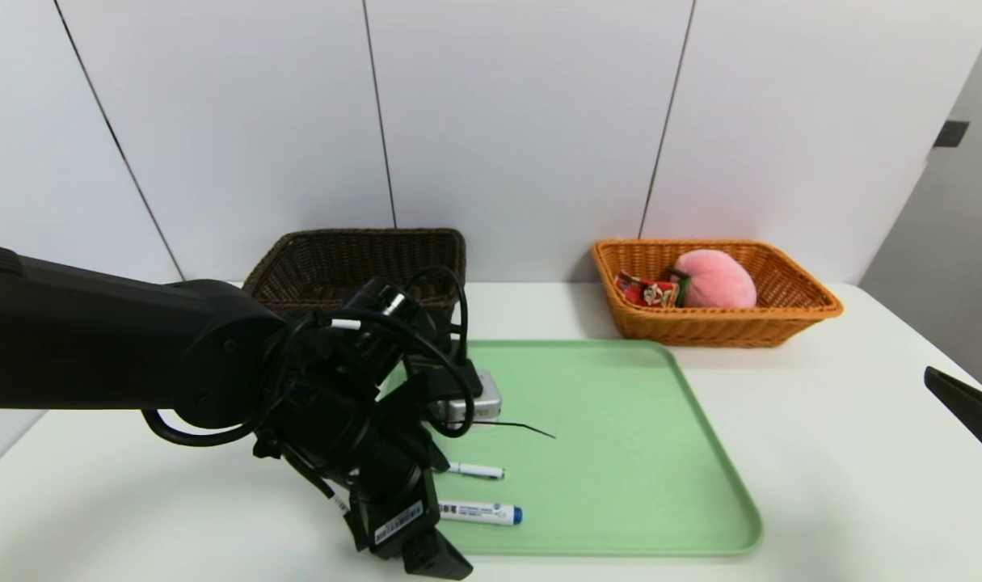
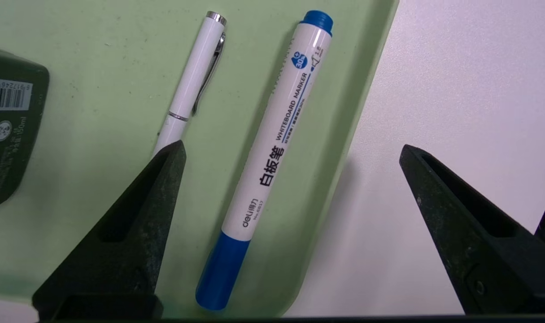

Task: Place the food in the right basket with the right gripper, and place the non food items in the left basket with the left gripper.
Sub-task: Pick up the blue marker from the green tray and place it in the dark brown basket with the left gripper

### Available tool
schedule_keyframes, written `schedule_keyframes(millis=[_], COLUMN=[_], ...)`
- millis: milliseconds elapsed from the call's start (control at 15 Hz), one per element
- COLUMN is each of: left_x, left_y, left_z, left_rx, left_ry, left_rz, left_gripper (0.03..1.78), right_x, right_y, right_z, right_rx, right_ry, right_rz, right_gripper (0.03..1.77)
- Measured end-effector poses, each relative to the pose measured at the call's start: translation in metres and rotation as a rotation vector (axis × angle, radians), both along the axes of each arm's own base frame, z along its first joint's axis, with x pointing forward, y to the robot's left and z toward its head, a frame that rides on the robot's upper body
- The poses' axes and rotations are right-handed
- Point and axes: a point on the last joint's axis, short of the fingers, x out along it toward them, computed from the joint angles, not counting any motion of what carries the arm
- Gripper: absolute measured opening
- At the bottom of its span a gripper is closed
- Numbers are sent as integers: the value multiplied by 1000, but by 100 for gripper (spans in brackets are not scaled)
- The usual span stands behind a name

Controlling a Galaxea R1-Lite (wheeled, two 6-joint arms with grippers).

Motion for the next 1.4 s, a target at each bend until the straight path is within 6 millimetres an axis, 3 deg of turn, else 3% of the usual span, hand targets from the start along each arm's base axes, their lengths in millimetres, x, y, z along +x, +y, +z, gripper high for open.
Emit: schedule_keyframes(millis=[1400], left_x=[3], left_y=[-2], left_z=[-10], left_rx=[20], left_ry=[15], left_rz=[-7], left_gripper=[169], right_x=[-2], right_y=[1], right_z=[-2], right_rx=[0], right_ry=[0], right_rz=[12], right_gripper=[171])
